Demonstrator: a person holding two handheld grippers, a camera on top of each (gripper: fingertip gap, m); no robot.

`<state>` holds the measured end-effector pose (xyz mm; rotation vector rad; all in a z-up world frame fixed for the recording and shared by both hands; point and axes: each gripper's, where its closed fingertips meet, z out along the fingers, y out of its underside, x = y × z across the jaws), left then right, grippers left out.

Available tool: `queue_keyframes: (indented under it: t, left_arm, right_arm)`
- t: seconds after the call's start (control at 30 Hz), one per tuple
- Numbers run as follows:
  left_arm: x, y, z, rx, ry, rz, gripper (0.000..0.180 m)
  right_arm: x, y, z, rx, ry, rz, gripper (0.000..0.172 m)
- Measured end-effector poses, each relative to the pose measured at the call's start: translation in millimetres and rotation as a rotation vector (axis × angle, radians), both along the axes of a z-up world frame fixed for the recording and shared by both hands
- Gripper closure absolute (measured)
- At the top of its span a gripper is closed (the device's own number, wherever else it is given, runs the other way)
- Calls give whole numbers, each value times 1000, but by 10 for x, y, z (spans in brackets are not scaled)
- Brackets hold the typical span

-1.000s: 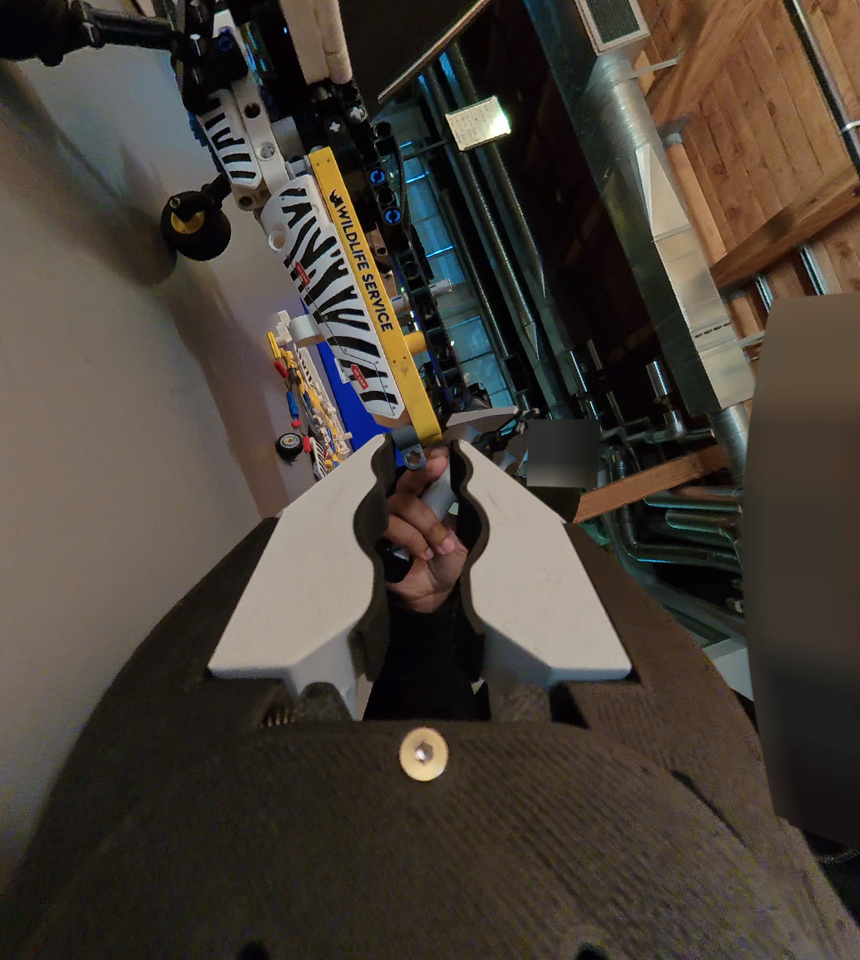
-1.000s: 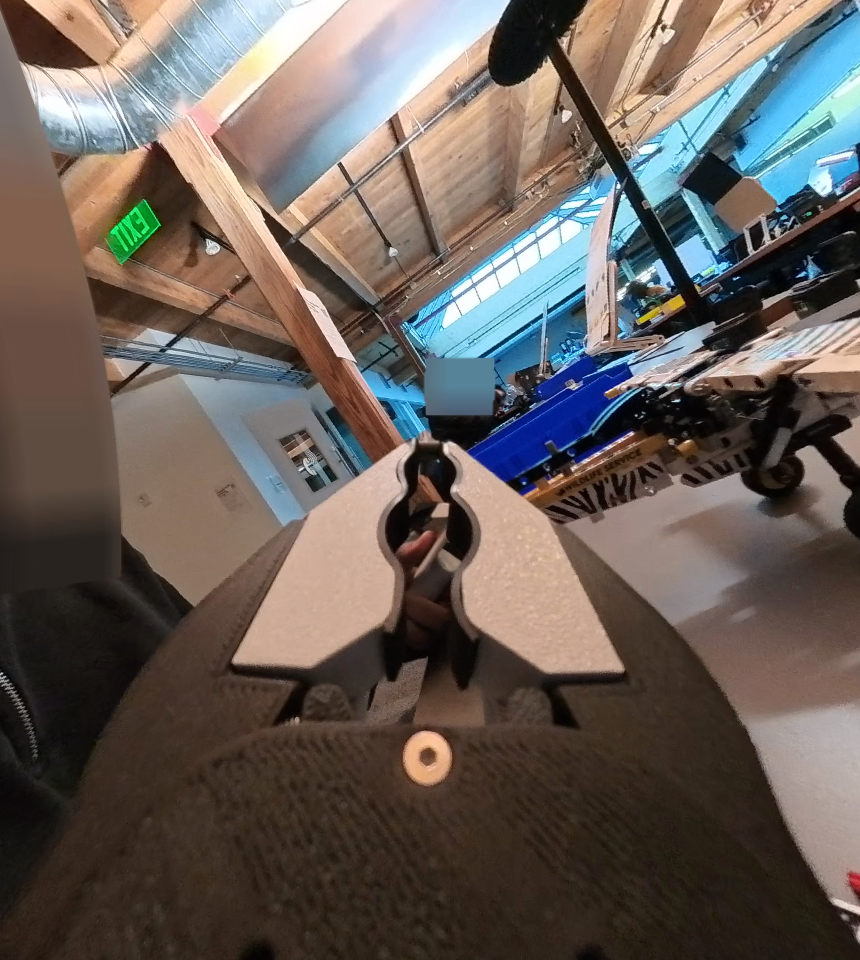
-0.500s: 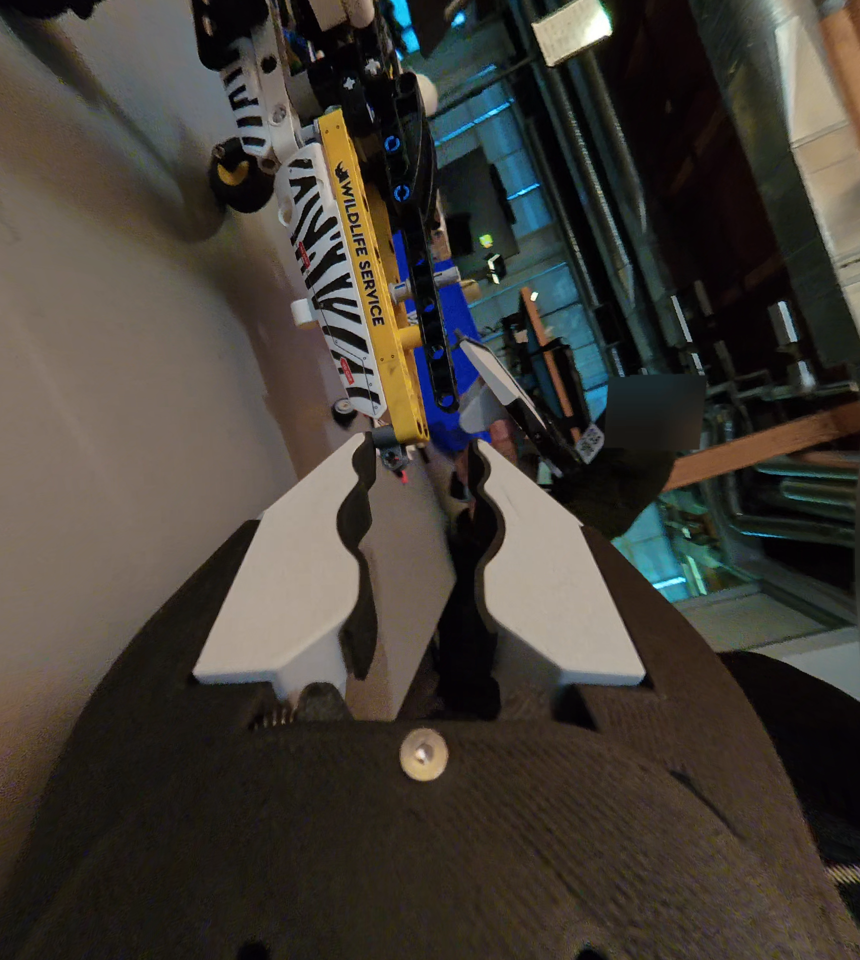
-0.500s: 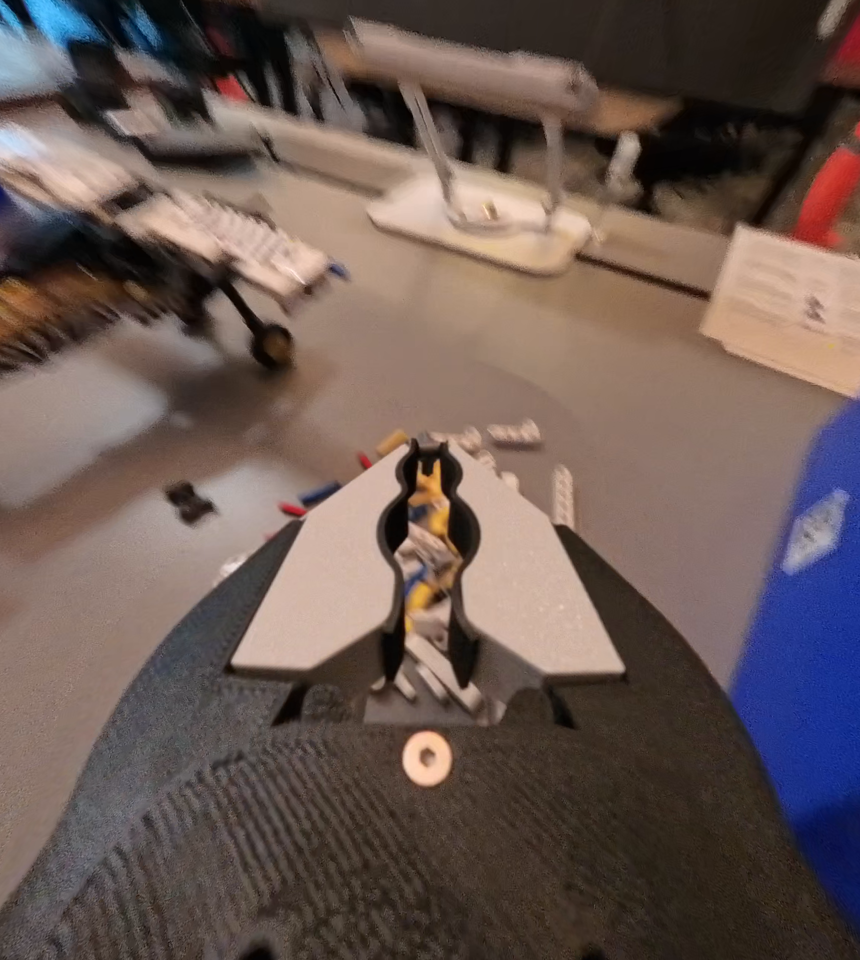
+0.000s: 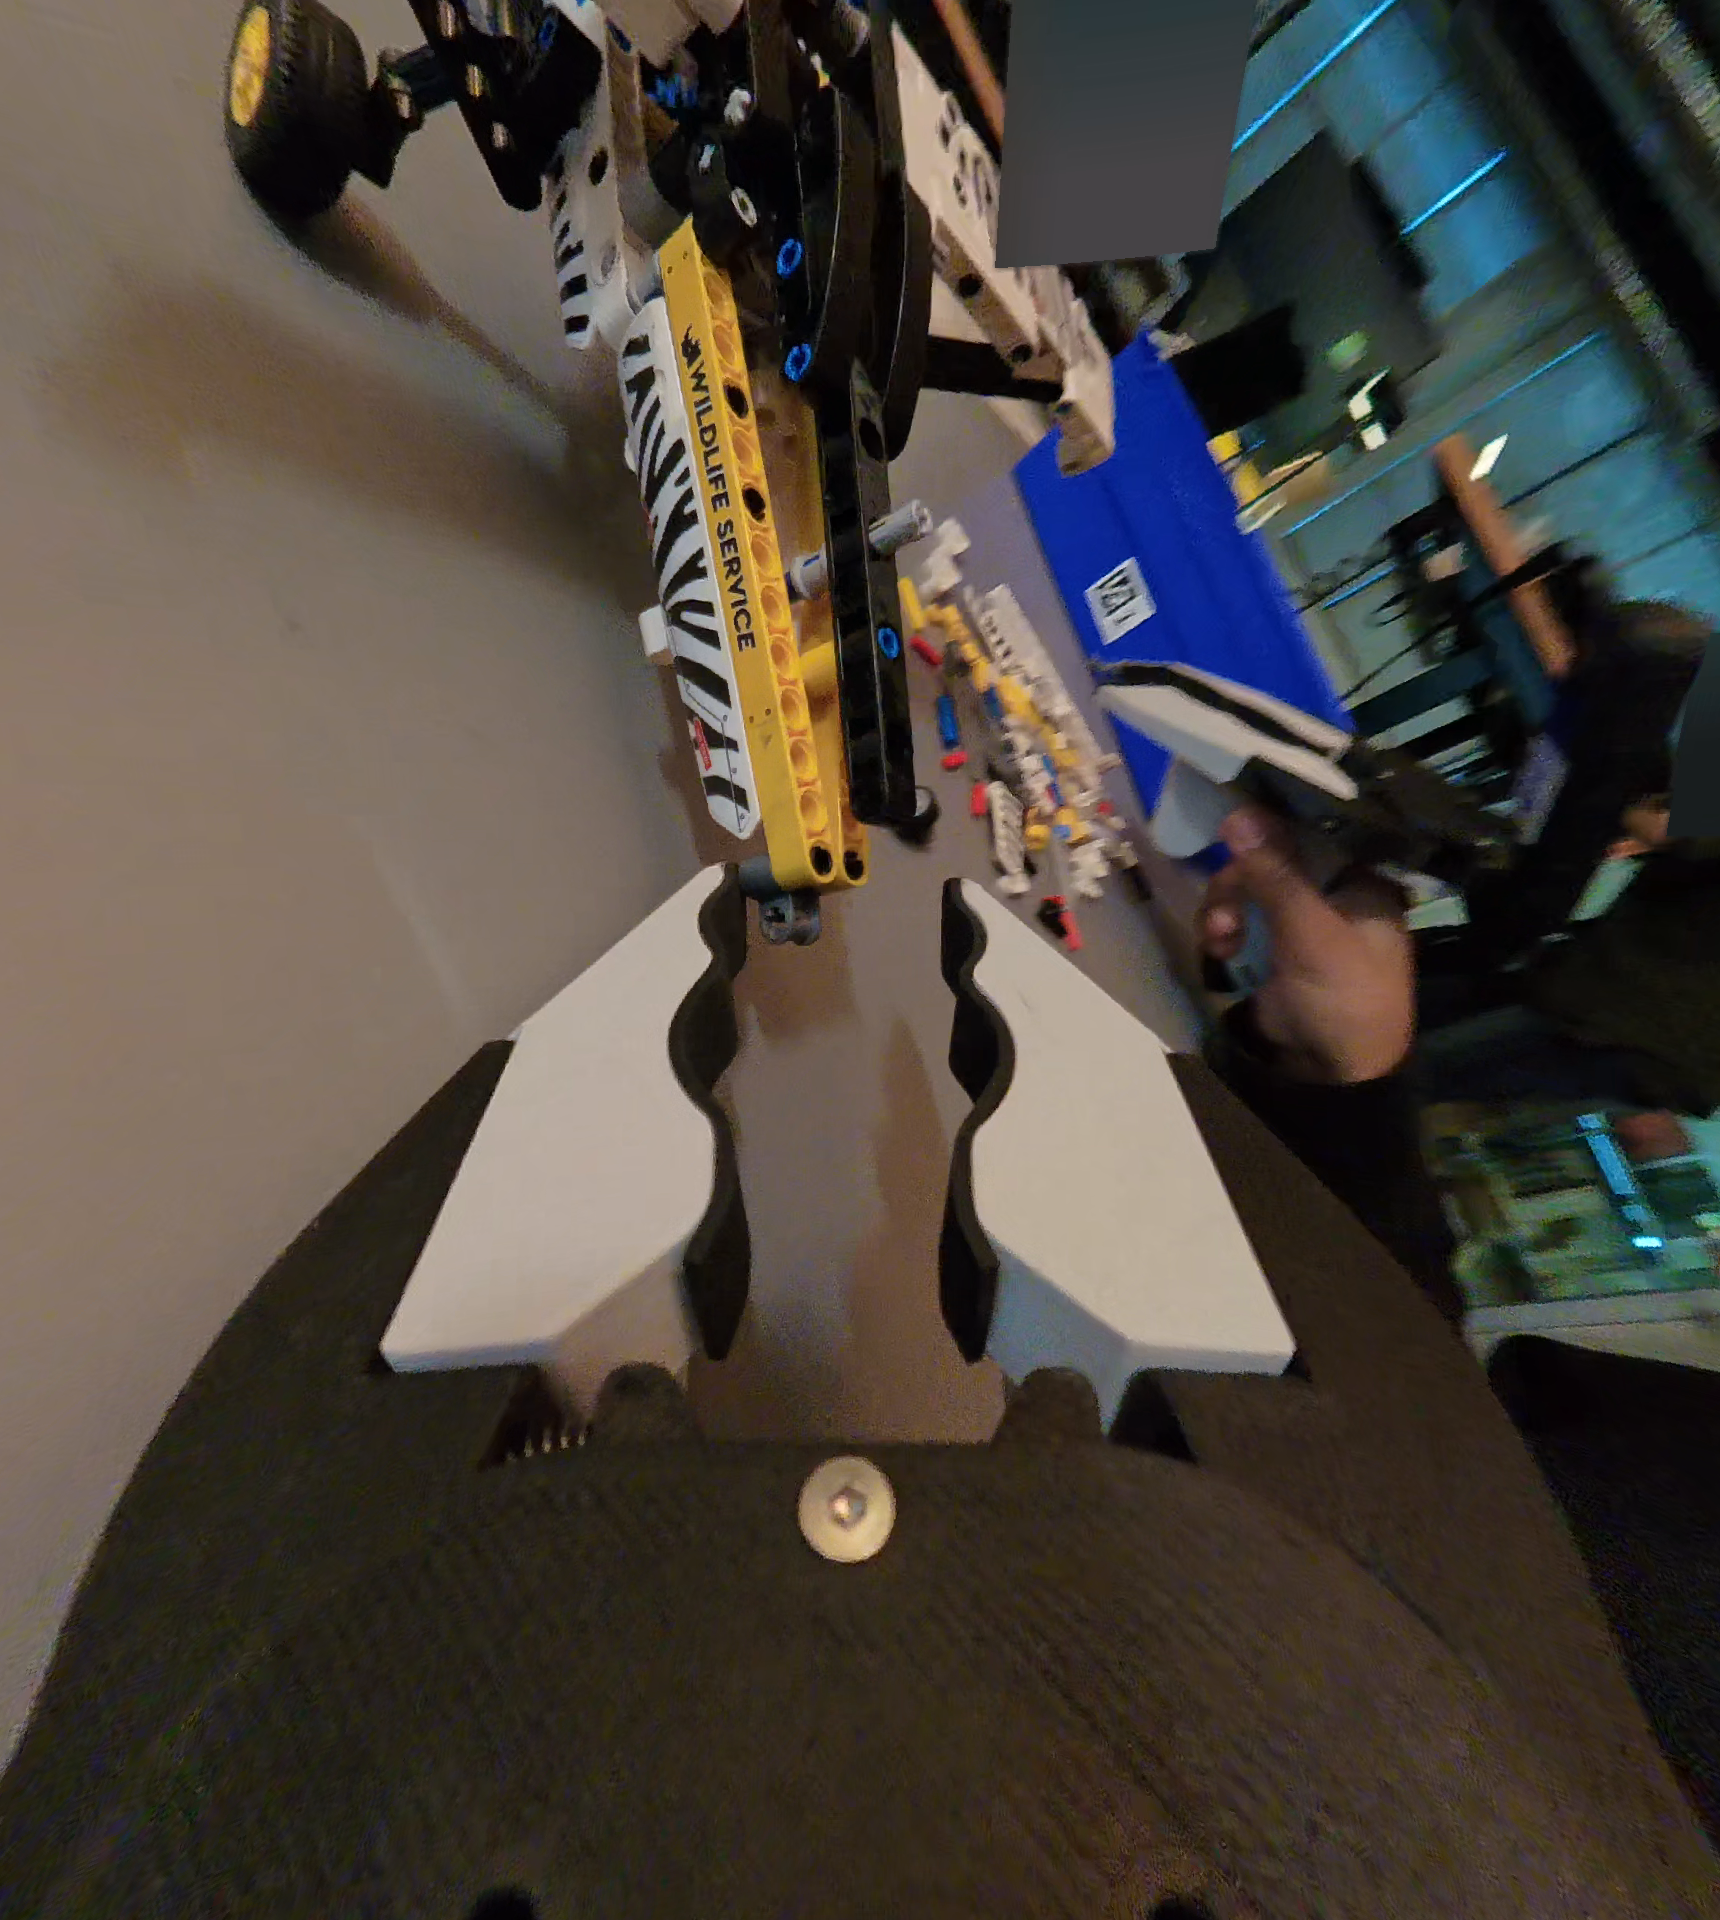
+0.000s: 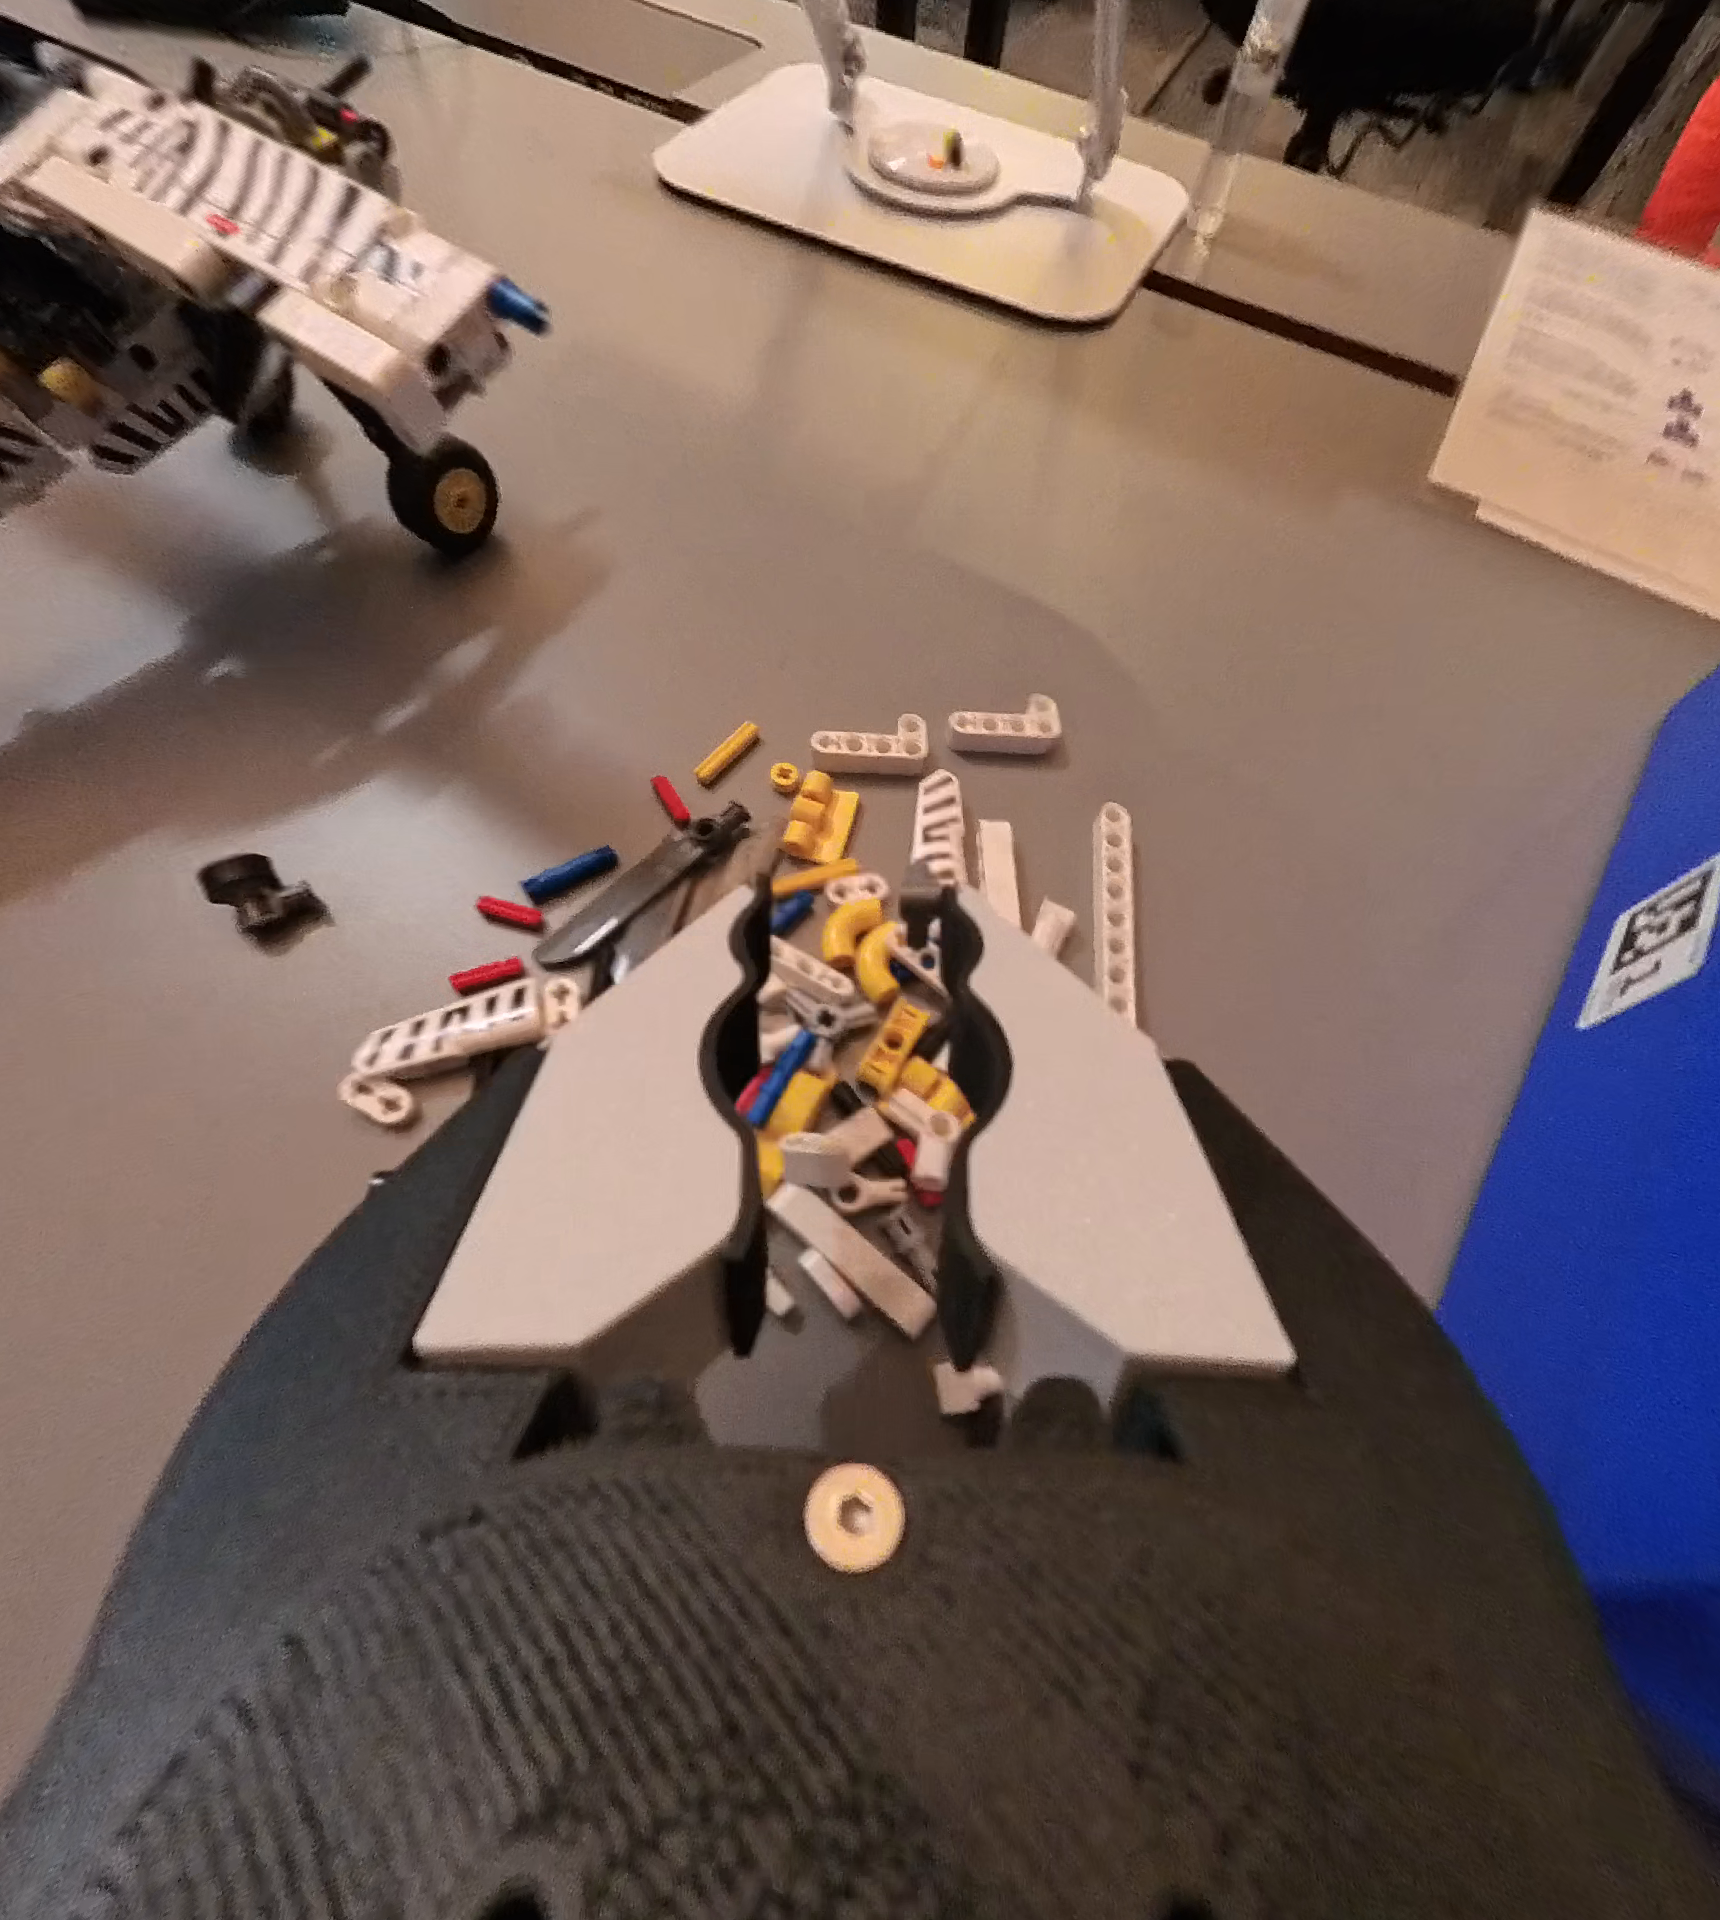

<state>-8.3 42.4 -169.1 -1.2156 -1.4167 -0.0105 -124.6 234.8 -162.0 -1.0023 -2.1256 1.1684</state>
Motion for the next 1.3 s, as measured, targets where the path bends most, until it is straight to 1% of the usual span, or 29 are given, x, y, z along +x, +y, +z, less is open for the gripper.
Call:
queue_keyframes:
  t: [0.03, 0.1, 0.2, 0.23, 0.3, 0.33, 0.43, 0.47, 0.53, 0.6, 0.67, 0.7, 0.77, 0.83, 0.9, 0.97, 1.03, 1.1, 1.13, 1.2, 1.27, 1.3]
  left_arm:
    - [-3, -6, -24, -32, -2, 3, 145]
    - [-1, 4, -40, -49, -5, -2, 145]
    - [3, 23, -89, -101, -17, -8, 141]
    - [3, 26, -105, -126, -18, -8, 139]
    - [9, 32, -101, -147, -6, -9, 139]
    - [12, 29, -94, -145, -1, -8, 137]
    - [16, -15, -66, -129, 11, 3, 128]
    - [20, -22, -55, -118, 16, 1, 125]
    - [27, -37, -27, -106, 31, -2, 125]
    - [37, -43, -17, -113, 42, -5, 126]
    - [47, -35, -1, -113, 54, -14, 126]
    - [46, -41, 15, -111, 63, -10, 126]
    - [47, -59, 86, -107, 109, 4, 127]
    - [55, -71, 210, -110, 189, 25, 130]
    - [88, -7, 360, -110, 280, 17, 134]
    - [173, 186, 495, -95, 361, -59, 146]
    - [246, 405, 505, -113, 385, -146, 149]
    - [264, 549, 395, -187, 368, -192, 149]
    - [272, 604, 346, -227, 372, -210, 150]
    - [297, 696, 272, -300, 384, -245, 156]
    - [336, 789, 249, -342, 404, -285, 162]
    - [356, 838, 251, -349, 418, -304, 170]
  right_arm:
    - [31, -69, 28, 9, 20, 18, 138]
    - [158, -323, 55, 40, 61, 102, 135]
    - [402, -747, -45, 122, 79, 250, 132]
    - [422, -804, -94, 162, 82, 253, 130]
    - [454, -877, -167, 219, 82, 268, 130]
    - [516, -954, -180, 202, 67, 308, 130]
    - [740, -1201, -172, 70, -18, 424, 132]
    - [744, -1224, -197, 65, -41, 422, 133]
    - [657, -1188, -292, 132, -47, 376, 134]
    - [658, -1206, -382, 170, -74, 388, 135]
    - [721, -1265, -418, 151, -118, 420, 148]
    - [746, -1280, -422, 150, -126, 432, 159]
    - [784, -1294, -421, 166, -113, 458, 160]
    - [818, -1312, -374, 187, -43, 491, 160]
    - [877, -1349, -252, 184, 76, 531, 160]
    - [995, -1394, -81, 176, 234, 590, 161]
    - [1167, -1415, 80, 178, 421, 662, 161]
    - [1327, -1384, 150, 192, 567, 714, 162]
    - [1398, -1355, 134, 202, 596, 740, 162]
    - [1483, -1282, 107, 224, 627, 770, 162]
    - [1529, -1221, 93, 213, 611, 794, 162]
    - [1529, -1199, 92, 199, 587, 797, 162]
